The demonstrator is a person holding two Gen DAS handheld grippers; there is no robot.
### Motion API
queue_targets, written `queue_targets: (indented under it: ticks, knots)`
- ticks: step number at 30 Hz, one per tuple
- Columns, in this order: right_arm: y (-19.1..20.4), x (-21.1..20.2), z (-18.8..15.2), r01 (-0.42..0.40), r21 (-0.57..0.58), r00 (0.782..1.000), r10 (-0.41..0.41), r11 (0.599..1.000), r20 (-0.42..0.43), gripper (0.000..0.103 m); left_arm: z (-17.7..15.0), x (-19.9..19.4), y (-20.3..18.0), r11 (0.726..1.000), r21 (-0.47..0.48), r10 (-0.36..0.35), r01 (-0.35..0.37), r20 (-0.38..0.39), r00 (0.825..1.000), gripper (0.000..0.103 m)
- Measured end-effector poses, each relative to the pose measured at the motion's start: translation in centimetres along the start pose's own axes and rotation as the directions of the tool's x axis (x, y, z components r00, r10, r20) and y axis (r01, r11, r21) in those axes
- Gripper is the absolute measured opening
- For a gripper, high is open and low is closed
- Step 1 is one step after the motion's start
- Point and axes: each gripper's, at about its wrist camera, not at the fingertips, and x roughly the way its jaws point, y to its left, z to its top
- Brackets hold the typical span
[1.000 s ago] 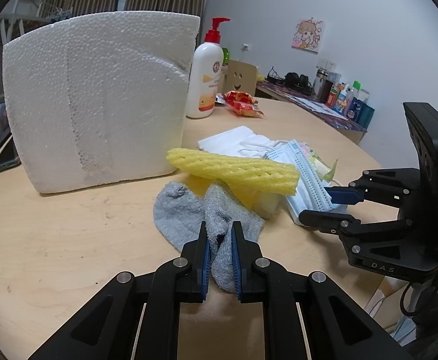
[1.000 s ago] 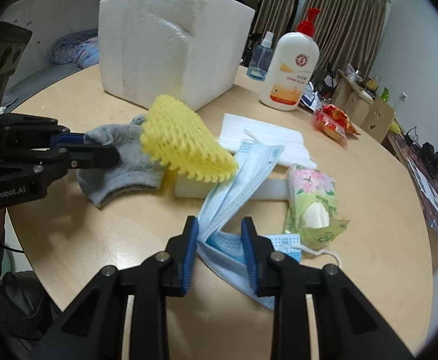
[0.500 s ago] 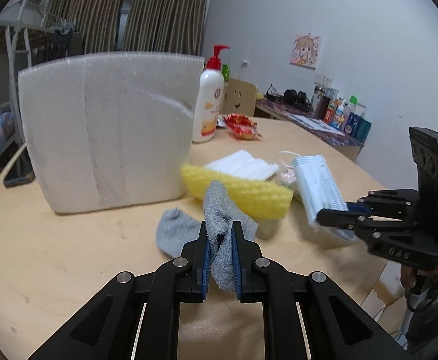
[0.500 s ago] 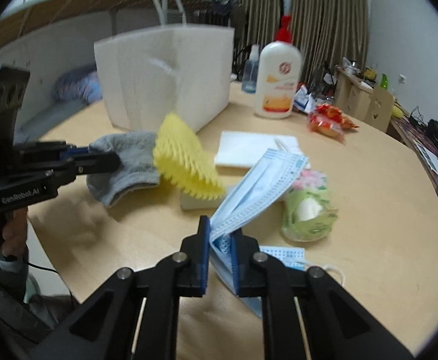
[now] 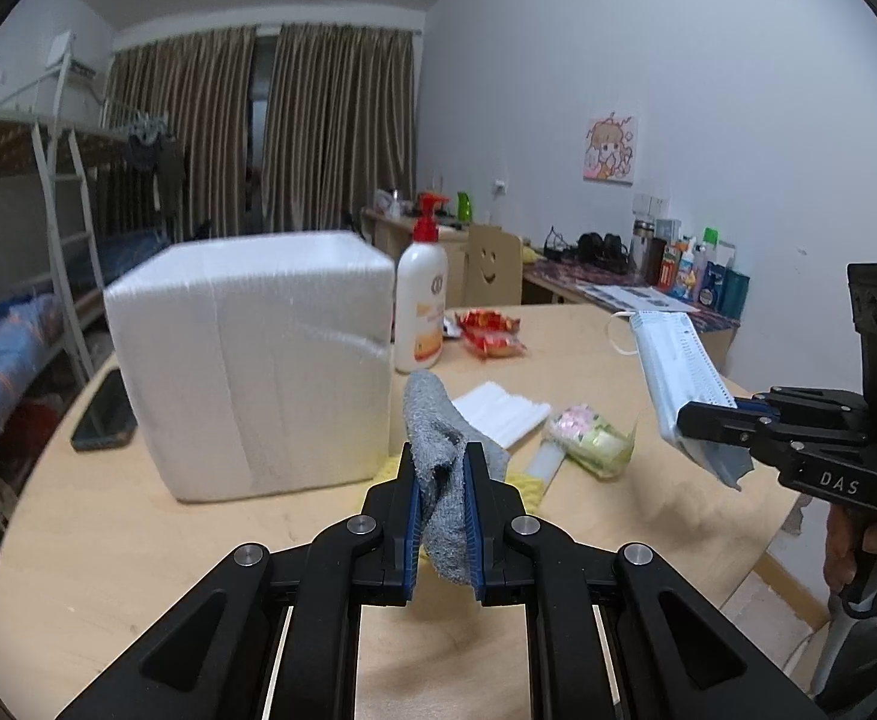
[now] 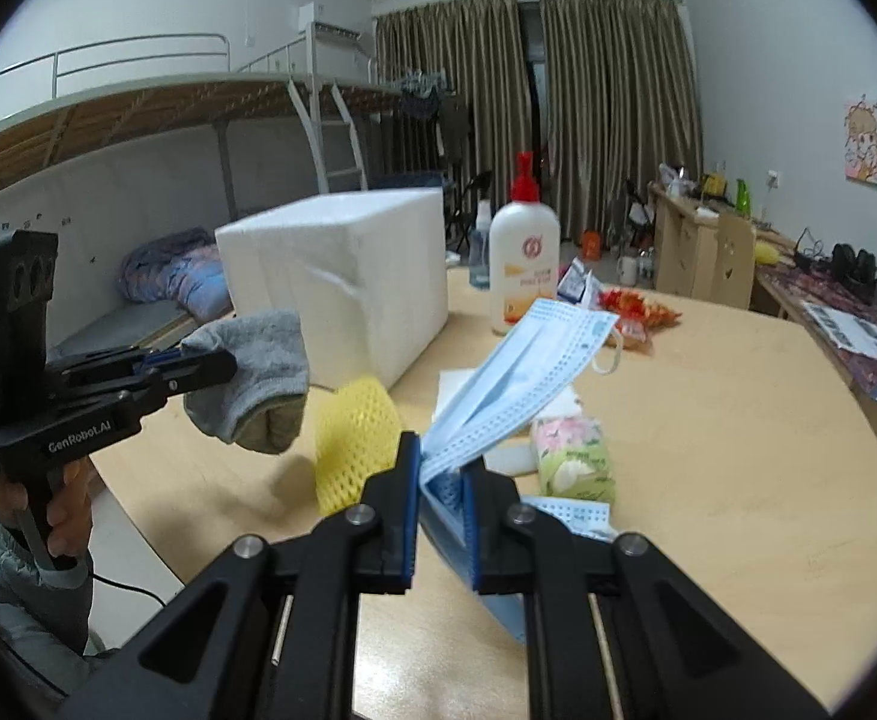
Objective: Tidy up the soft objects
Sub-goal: 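Lift grey sock with left tool while right tool lifts blue face mask, then carry sock and mask over the white foam box with both tools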
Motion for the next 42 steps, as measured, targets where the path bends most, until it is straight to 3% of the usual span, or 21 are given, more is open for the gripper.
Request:
queue_targets:
  ticks: [9, 25, 34, 42]
  knots:
    - [0.6, -3.6, 0.7, 0.002, -0.005, 0.994, -0.001, 1.0, 0.111, 0.016, 1.6, -3.7, -2.2, 0.999, 0.033, 0.02, -0.023, 0.091, 0.996, 0.013]
    - [3.6, -9.2, 0.7, -0.018, -0.066, 0.961, 0.035, 0.998, 0.276, 0.016, 1.7, -13.8, -4.7, 0.992, 0.061, 0.089, -0.108, 0.259, 0.962, 0.013]
    - [4.5, -10.4, 0.7, -0.033, -0.095, 0.948, 0.062, 0.995, 0.313, 0.016, 1.6, -16.3, -4.8, 0.987, 0.05, 0.129, -0.151, 0.3, 0.945, 0.013]
    - [5.0, -9.0, 1.6, -0.069, -0.131, 0.946, 0.107, 0.989, 0.305, 0.016, 1.7, -16.9, -4.1, 0.979, 0.031, 0.182, -0.201, 0.31, 0.933, 0.013]
